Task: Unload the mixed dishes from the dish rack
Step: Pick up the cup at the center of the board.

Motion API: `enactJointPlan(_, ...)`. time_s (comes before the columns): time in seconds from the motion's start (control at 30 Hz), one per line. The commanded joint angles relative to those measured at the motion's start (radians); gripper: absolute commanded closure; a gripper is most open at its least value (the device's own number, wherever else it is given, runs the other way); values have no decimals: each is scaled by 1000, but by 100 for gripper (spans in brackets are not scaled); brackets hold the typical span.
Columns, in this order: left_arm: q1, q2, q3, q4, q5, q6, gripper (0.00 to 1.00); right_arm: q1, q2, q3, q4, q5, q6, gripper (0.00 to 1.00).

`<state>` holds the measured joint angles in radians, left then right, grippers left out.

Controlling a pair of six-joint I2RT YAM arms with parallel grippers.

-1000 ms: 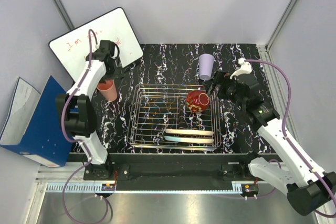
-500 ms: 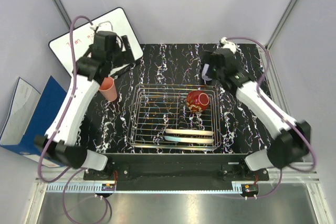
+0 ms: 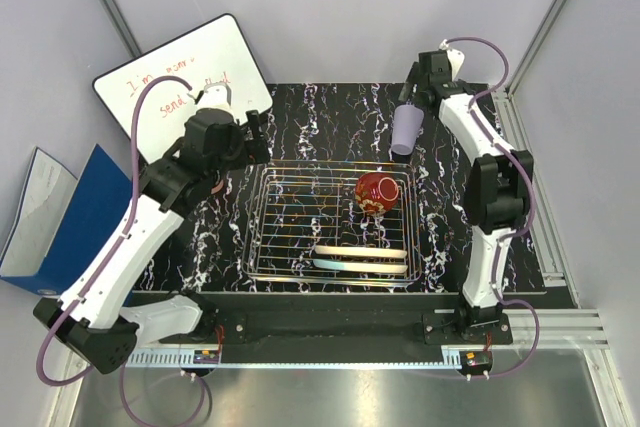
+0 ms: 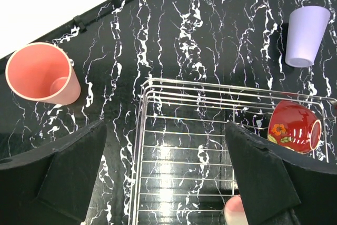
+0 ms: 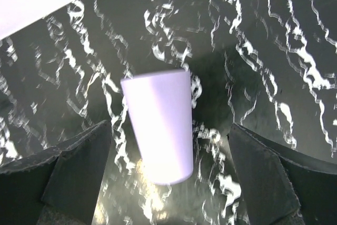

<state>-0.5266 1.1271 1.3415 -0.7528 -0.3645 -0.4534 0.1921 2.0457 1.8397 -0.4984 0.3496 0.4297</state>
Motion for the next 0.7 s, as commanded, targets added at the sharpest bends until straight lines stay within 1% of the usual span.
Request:
enactJointPlan(0.0,-7,-23,-19,75,-16,-11,1,-3,88,113,-48,-9,-52,1)
enactJointPlan(0.33,-9,3,-30,84,6,-22,1,-6,215,133,-65,-38,-45,0)
enactJointPlan(0.63,-10,28,-53,87,32,-30,1,-8,314,165,-149,-64,-5,0)
enactJointPlan(0.67,-12,30,-59,87,32,-30,1,-8,317,164,-150,-69,-3,4)
